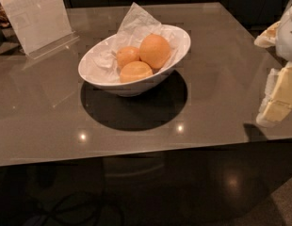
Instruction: Pick orange from white bowl
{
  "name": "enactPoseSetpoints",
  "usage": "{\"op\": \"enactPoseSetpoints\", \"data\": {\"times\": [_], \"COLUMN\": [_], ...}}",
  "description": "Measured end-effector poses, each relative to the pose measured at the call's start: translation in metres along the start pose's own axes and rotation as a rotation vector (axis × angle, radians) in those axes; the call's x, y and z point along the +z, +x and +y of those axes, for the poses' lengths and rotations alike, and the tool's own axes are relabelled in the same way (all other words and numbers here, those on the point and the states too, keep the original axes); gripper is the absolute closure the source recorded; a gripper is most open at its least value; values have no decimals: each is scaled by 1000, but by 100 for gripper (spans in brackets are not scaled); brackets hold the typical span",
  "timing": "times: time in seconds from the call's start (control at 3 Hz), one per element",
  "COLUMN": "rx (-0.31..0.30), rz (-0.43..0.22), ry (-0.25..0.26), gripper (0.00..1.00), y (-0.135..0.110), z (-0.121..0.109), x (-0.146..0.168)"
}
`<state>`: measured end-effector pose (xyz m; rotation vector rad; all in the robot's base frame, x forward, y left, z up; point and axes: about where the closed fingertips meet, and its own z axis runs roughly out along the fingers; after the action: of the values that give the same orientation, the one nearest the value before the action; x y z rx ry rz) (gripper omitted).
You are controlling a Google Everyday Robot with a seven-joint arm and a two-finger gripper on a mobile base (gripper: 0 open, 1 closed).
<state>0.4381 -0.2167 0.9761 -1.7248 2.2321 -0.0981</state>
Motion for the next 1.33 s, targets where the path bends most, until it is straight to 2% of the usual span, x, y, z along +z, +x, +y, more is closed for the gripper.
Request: {"op": "enactPoseSetpoints", "data": {"times": [0.33, 0.67, 1.0, 1.33], "rx": [0, -43, -156, -266], "rz": [0, -51, -141, -209], "ry": [0, 9, -14, -31], "gripper": [0, 0, 0, 0], "y": [0, -17, -63, -120], "z": [0, -13, -37, -69], "x": [0, -5, -7, -7]}}
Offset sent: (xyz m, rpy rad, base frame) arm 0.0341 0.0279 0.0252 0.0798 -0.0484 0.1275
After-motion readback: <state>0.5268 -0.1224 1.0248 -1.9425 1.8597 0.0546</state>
